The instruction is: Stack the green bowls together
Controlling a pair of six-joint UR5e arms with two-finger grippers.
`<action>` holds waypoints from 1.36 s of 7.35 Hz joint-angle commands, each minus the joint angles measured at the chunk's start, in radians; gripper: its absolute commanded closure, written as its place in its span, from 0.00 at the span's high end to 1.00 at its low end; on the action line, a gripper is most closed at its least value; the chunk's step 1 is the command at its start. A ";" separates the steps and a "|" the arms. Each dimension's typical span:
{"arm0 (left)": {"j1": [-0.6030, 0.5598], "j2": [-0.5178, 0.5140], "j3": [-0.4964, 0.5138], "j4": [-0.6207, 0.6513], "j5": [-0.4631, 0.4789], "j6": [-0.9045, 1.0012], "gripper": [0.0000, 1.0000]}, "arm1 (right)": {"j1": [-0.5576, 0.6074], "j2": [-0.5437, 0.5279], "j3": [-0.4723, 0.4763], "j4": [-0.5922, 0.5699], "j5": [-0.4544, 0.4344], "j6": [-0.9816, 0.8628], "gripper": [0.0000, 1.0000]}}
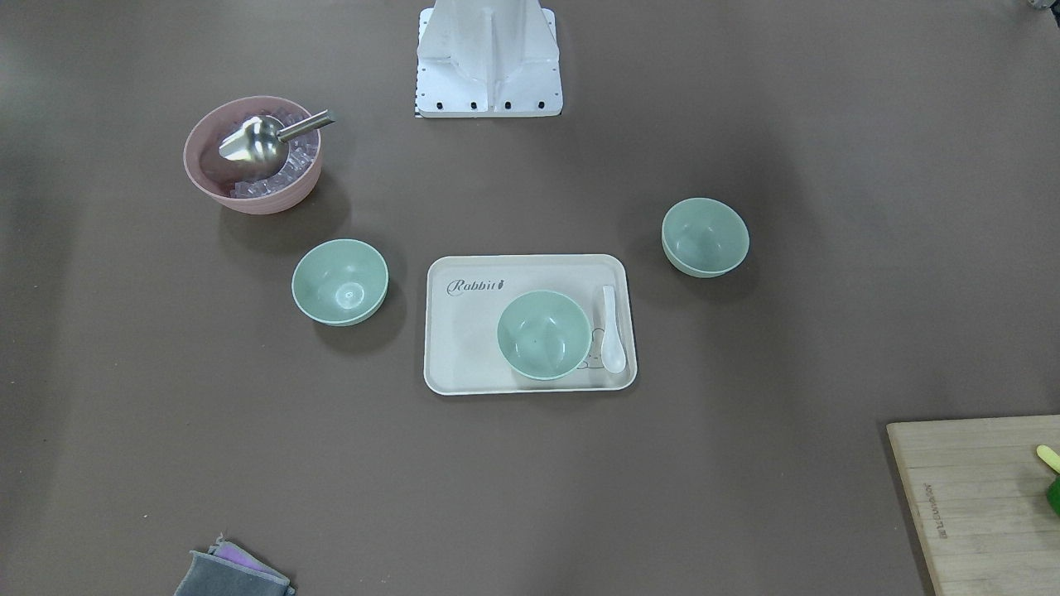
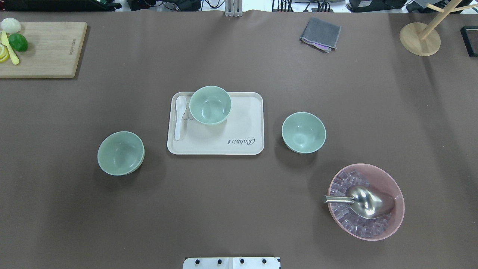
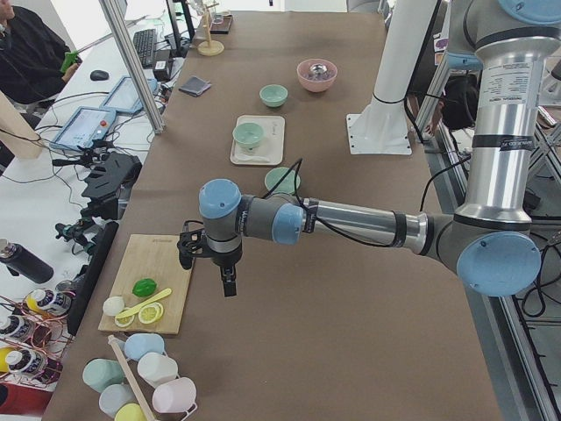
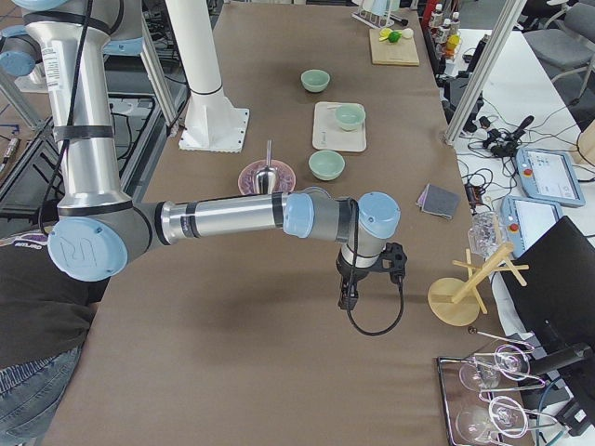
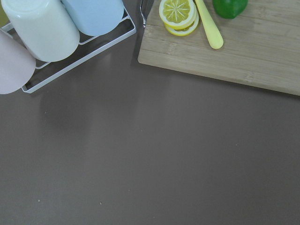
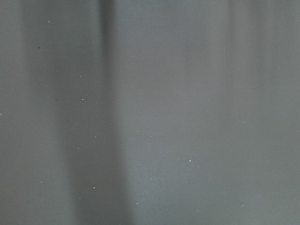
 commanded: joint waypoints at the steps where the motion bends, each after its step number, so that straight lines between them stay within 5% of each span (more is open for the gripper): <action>1: -0.001 0.001 0.000 0.002 -0.002 0.000 0.98 | 0.000 0.002 0.001 0.002 0.000 0.000 1.00; 6: 0.010 -0.047 -0.005 -0.011 -0.043 -0.002 0.98 | -0.009 0.023 0.010 0.002 0.014 0.038 1.00; 10: 0.101 -0.067 -0.113 -0.026 -0.043 -0.003 0.98 | -0.050 0.078 0.011 0.000 0.029 0.069 1.00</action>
